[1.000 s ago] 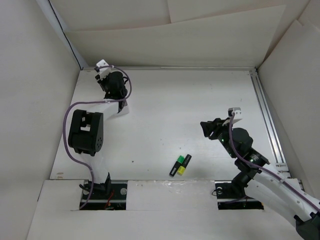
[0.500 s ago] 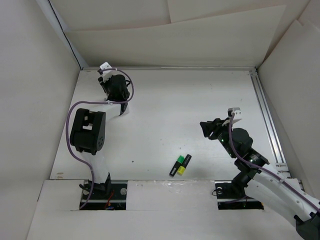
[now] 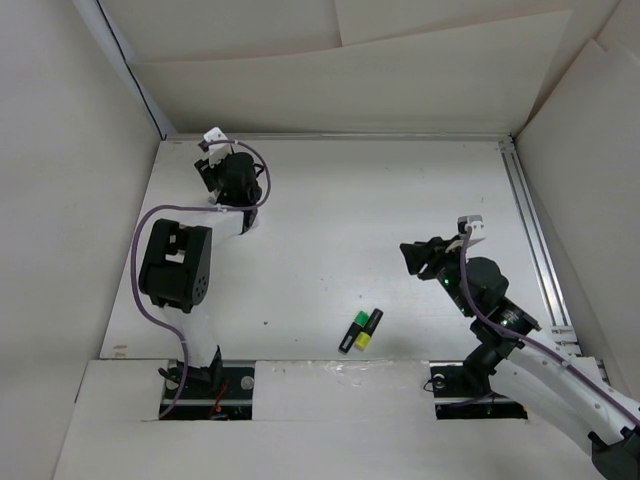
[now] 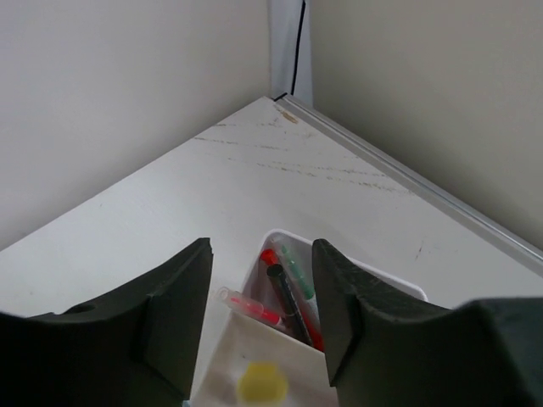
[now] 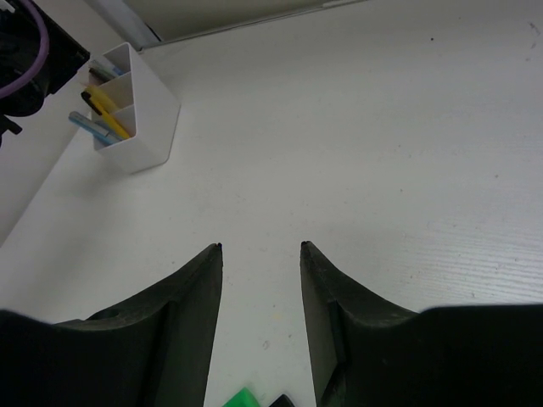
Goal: Sort the stationery into containers
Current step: Place the stationery in the storage box, then pick up the pen from the center of the board.
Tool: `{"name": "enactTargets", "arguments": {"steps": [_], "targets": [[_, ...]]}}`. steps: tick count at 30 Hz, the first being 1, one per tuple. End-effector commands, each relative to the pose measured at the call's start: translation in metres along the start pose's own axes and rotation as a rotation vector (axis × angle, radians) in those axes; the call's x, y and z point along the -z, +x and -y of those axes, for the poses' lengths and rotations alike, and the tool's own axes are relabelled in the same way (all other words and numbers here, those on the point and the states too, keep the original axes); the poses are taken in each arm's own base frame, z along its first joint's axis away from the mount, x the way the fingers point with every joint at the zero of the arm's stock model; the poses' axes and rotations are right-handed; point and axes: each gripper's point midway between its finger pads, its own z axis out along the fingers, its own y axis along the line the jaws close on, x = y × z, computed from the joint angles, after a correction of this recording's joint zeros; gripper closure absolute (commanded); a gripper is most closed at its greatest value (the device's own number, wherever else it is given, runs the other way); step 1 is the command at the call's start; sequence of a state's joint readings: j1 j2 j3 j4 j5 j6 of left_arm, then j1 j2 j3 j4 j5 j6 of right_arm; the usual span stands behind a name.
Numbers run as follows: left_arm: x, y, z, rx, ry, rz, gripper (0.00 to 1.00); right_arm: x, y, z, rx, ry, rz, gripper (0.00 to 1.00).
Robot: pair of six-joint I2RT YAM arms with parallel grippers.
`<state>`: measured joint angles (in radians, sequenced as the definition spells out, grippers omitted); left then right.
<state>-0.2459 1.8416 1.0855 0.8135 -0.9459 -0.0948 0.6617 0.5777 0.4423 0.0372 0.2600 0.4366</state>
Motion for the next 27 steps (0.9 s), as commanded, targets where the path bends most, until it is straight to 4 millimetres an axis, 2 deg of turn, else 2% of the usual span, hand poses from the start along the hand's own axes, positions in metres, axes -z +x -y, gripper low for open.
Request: {"name": "enactTargets", "arguments": {"steps": [1, 5, 6, 8, 11, 12, 13, 14, 16, 17, 18, 19, 20, 22, 23, 25, 27], "targets": [[0.013, -0.045, 0.001, 0.094, 0.028, 0.054, 0.52, 0.0, -0.017, -0.008, -0.006, -0.035, 0.062, 0.53], [0.025, -0.069, 0.005, 0.13, 0.06, 0.067, 0.5, 0.0, -0.017, -0.01, -0.005, -0.044, 0.058, 0.53], [0.033, -0.085, 0.01, 0.17, 0.079, 0.084, 0.5, 0.0, -0.017, -0.01, -0.005, -0.044, 0.058, 0.53], [0.041, -0.092, 0.013, 0.177, 0.095, 0.072, 0.5, 0.0, -0.017, -0.01, -0.005, -0.044, 0.058, 0.53], [0.066, -0.103, 0.032, 0.224, 0.196, 0.017, 0.62, 0.001, -0.019, -0.011, -0.008, -0.048, 0.066, 0.53], [0.074, -0.108, 0.04, 0.246, 0.238, -0.009, 0.73, 0.001, -0.018, -0.006, -0.005, -0.027, 0.063, 0.53], [0.088, -0.112, 0.05, 0.268, 0.297, -0.04, 0.8, 0.001, -0.018, -0.005, -0.005, -0.019, 0.066, 0.55], [0.102, -0.096, 0.06, 0.237, 0.373, -0.119, 0.84, 0.001, -0.016, -0.001, -0.002, 0.0, 0.059, 0.57], [0.13, -0.082, 0.076, 0.268, 0.482, -0.207, 0.92, 0.0, -0.016, 0.001, 0.001, 0.018, 0.053, 0.63], [0.161, -0.079, 0.087, 0.258, 0.569, -0.234, 0.92, 0.0, -0.013, 0.003, -0.004, 0.023, 0.043, 0.77], [0.18, -0.072, 0.092, 0.252, 0.609, -0.262, 0.94, 0.0, -0.014, 0.008, -0.001, 0.056, 0.044, 0.85], [0.198, -0.052, 0.096, 0.217, 0.652, -0.308, 0.94, 0.0, -0.013, 0.01, -0.009, 0.071, 0.042, 0.91], [0.229, -0.046, 0.105, 0.203, 0.735, -0.346, 0.94, 0.0, -0.016, 0.012, -0.019, 0.085, 0.048, 1.0], [0.277, -0.013, 0.113, 0.099, 0.896, -0.483, 0.94, 0.0, -0.012, 0.022, -0.019, 0.139, 0.038, 1.0], [0.288, -0.005, 0.115, 0.086, 0.95, -0.522, 0.94, 0.001, -0.015, 0.023, -0.029, 0.152, 0.046, 1.0], [0.331, 0.024, 0.113, 0.011, 1.105, -0.665, 0.94, 0.001, -0.012, 0.03, -0.03, 0.193, 0.04, 1.0], [0.365, 0.054, 0.102, -0.072, 1.178, -0.763, 0.9, 0.001, -0.014, 0.031, -0.038, 0.203, 0.042, 0.97]]}}
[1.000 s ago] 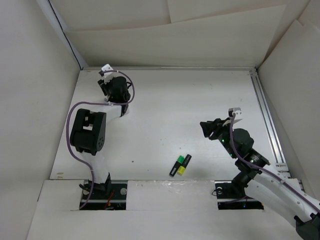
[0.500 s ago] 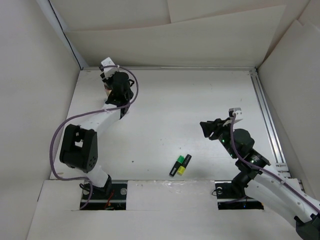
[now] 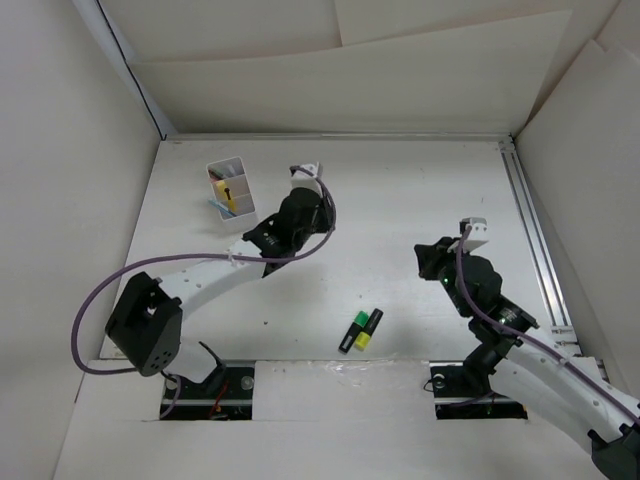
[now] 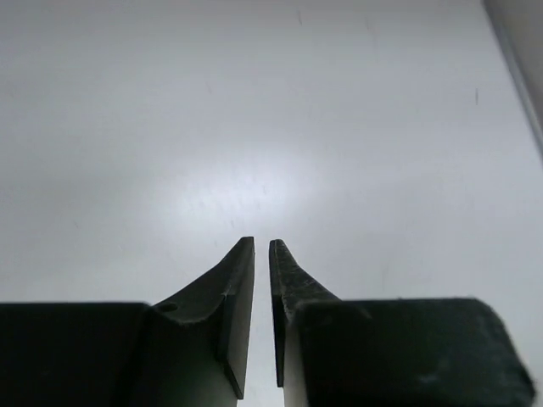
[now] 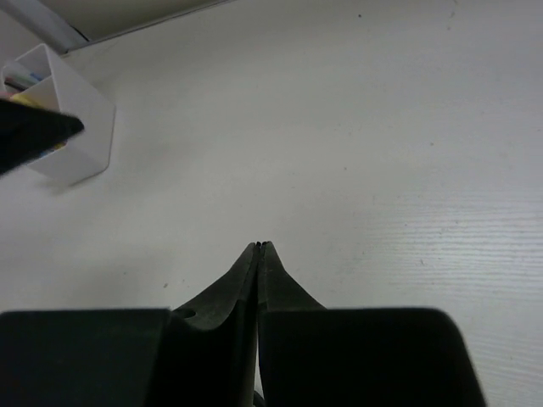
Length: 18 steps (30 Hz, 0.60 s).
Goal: Sort the stationery into containers
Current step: Pick up the pen from the center of the board.
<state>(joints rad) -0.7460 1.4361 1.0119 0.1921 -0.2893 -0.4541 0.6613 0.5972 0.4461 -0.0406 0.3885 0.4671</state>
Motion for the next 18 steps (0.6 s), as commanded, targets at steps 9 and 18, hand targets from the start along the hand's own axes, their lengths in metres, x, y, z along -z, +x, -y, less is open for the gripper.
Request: {"name": "enactTargets", "arguments": {"steps": [9, 18], "targets": [[0.084, 0.201, 0.067, -0.282, 0.247, -0.584, 0.65, -0.002, -0.02, 0.009, -0.026, 0.095, 0.044, 0.69], [0.097, 0.248, 0.063, -0.33, 0.205, -0.684, 0.64, -0.002, -0.02, 0.009, -0.035, 0.094, 0.044, 0.66]]}}
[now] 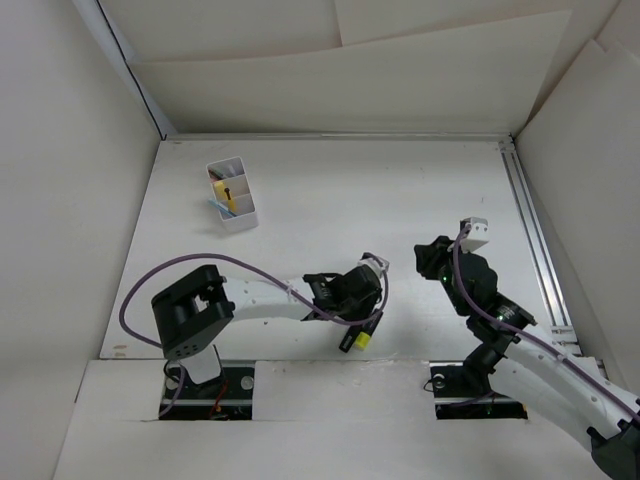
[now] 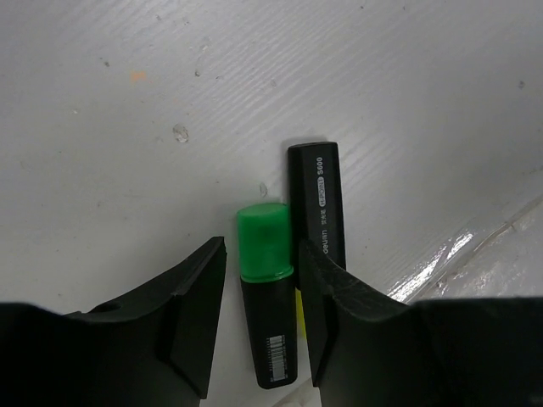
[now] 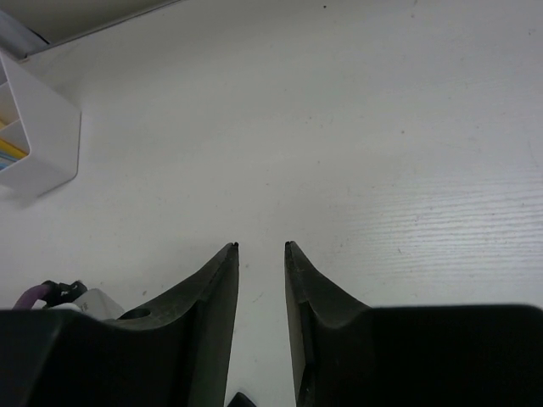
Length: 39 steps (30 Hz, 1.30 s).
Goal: Sort the stationery into containers
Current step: Pick up the pen from the center of the board.
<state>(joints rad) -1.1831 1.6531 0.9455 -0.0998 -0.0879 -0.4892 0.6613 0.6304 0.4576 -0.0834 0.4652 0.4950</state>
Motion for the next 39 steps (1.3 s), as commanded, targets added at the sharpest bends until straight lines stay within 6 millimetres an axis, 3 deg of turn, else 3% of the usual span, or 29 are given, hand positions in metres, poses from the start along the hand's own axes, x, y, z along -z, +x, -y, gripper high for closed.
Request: {"name": "enactTargets", "arguments": {"steps": [1, 2, 7, 11, 17, 19, 21, 22, 33, 39], "targets": [[0.008, -0.005, 0.002, 0.045, -0.002, 0.024, 0.64, 0.002, -0.024, -0.008, -0.036, -0.011, 0.052, 0.66], [0.01, 0.003, 0.0, 0.035, -0.007, 0.007, 0.64, 0.002, -0.024, -0.008, -0.036, -0.011, 0.052, 0.66], [0.025, 0.002, 0.004, 0.078, 0.004, 0.041, 0.64, 0.0, -0.017, -0.011, -0.027, -0.019, 0.026, 0.65], [0.039, 0.016, 0.007, 0.048, -0.008, 0.02, 0.66, -0.003, -0.017, -0.015, -0.018, -0.036, 0.013, 0.61], [0.063, 0.022, 0.05, 0.017, 0.132, 0.026, 0.7, -0.009, -0.01, -0.014, -0.007, -0.025, -0.008, 0.61], [0.061, 0.016, 0.067, 0.008, 0.167, 0.04, 0.69, -0.007, -0.014, -0.012, -0.013, -0.019, 0.01, 0.61], [0.047, 0.024, 0.066, -0.029, 0.11, 0.008, 0.69, -0.004, -0.018, -0.01, -0.021, -0.018, 0.03, 0.61], [0.047, 0.019, 0.072, -0.039, 0.096, 0.024, 0.69, -0.004, -0.018, -0.01, -0.021, -0.018, 0.03, 0.61], [0.032, 0.017, 0.059, -0.024, -0.012, 0.052, 0.62, -0.003, -0.017, -0.012, -0.022, -0.028, 0.025, 0.61], [0.023, 0.028, 0.055, -0.03, -0.018, 0.027, 0.55, -0.002, -0.019, -0.014, -0.025, -0.04, 0.028, 0.61]]}}
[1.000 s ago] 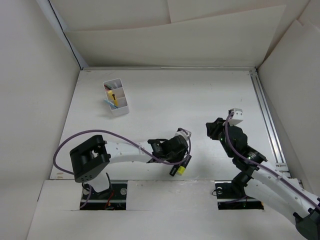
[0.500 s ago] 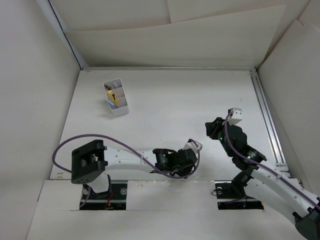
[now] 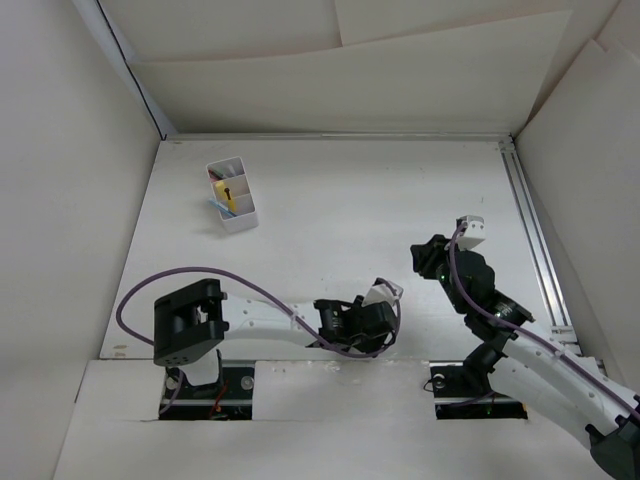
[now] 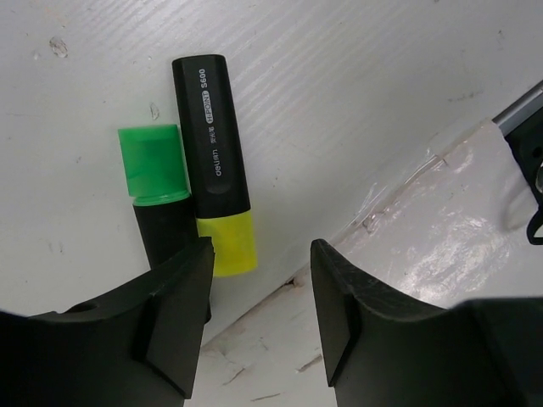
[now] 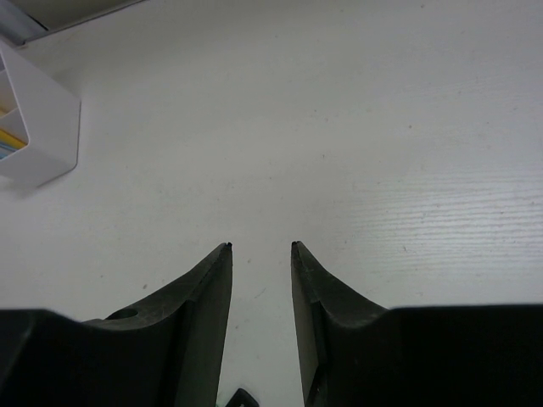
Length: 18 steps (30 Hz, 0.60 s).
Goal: Sort the stationery into containers
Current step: Pick up the pen from the center of the board.
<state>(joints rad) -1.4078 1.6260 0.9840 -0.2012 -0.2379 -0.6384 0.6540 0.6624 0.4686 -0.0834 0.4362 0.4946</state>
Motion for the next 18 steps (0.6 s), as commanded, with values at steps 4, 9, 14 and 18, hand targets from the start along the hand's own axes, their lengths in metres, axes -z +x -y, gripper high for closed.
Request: {"name": "enactTargets", "arguments": {"steps": [4, 9, 14, 18], "targets": [[-0.007, -0.001, 0.003, -0.004, -0.009, 0.006, 0.55, 0.002, -0.023, -0.01, -0.023, -0.03, 0.057, 0.61], [-0.012, -0.001, -0.003, -0.01, -0.047, 0.01, 0.55, 0.002, -0.023, -0.01, -0.023, -0.03, 0.057, 0.61], [-0.017, 0.001, -0.007, -0.027, -0.071, 0.001, 0.55, 0.004, -0.025, -0.011, -0.027, -0.034, 0.064, 0.61], [-0.022, 0.001, -0.005, -0.027, -0.072, 0.0, 0.55, 0.007, -0.03, -0.012, -0.035, -0.043, 0.079, 0.61]]}}
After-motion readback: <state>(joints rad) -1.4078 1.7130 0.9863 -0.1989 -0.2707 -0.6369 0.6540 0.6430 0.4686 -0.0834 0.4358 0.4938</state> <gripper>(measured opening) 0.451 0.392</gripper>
